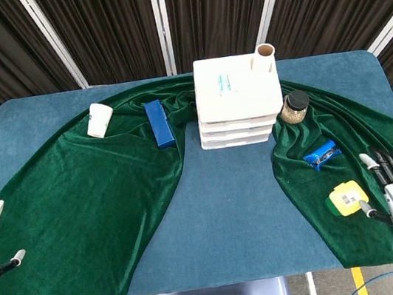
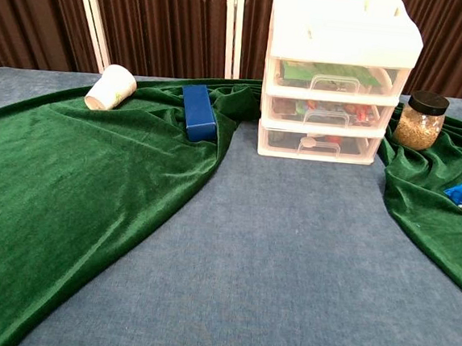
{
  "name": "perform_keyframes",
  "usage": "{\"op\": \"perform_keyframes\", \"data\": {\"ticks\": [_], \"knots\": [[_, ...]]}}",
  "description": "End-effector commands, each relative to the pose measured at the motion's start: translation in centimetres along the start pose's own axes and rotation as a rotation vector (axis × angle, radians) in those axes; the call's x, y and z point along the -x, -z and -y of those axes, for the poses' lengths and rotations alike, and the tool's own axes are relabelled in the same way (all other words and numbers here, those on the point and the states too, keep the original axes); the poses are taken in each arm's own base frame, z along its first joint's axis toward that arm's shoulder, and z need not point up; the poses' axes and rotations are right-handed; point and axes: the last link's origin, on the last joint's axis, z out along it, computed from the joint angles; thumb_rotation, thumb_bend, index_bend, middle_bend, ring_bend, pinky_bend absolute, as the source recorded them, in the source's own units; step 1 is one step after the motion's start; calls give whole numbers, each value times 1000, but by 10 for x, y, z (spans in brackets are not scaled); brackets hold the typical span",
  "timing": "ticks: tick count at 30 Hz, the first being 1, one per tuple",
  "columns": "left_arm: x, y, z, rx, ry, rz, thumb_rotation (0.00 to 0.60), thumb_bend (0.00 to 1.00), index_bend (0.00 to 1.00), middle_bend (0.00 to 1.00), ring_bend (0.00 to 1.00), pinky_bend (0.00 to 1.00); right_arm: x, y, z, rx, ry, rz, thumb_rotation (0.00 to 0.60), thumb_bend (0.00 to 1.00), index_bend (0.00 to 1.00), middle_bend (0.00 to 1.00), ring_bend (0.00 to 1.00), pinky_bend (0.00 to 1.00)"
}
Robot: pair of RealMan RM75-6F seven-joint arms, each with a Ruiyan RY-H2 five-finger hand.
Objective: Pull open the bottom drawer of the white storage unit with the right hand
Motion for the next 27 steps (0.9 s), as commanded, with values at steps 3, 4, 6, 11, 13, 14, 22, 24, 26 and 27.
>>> {"op": "perform_keyframes", "data": {"ticks": [3,4,6,11,13,14,22,24,26,27], "knots": [[-1,0,0,-2,8,-5,600,79,0,0,0,0,-1,-24,18,-60,-163,40,600,161,31,142,136,270],[-1,0,0,0,8,-6,600,79,0,0,0,0,-1,-31,25,-73,-214,45,600,161,48,265,262,398],[0,0,-1,4,9,-9,600,80,0,0,0,0,1,-44,35,-87,-298,60,600,162,61,481,489,589],[-1,-1,-2,21,13,-25,600,80,0,0,0,0,22,-76,74,-73,-610,173,600,310,67,838,849,833],[-1,-1,-2,24,16,-29,600,80,0,0,0,0,27,-84,85,-55,-717,208,600,379,69,892,902,867],[-1,-2,-2,24,18,-31,600,80,0,0,0,0,30,-88,90,-43,-768,224,600,412,70,915,926,882],[-2,-3,0,28,31,-34,600,80,0,0,0,0,58,-107,124,45,-1111,407,600,518,70,960,973,908],[-2,-3,0,28,33,-34,600,79,0,0,0,0,65,-111,131,56,-1154,443,600,523,70,960,973,908],[-2,-3,0,29,36,-32,600,79,0,0,0,0,73,-115,137,67,-1189,467,600,526,70,960,973,908],[-2,-3,1,29,37,-31,600,79,0,0,0,0,77,-117,140,73,-1206,473,600,527,70,960,973,908]]}}
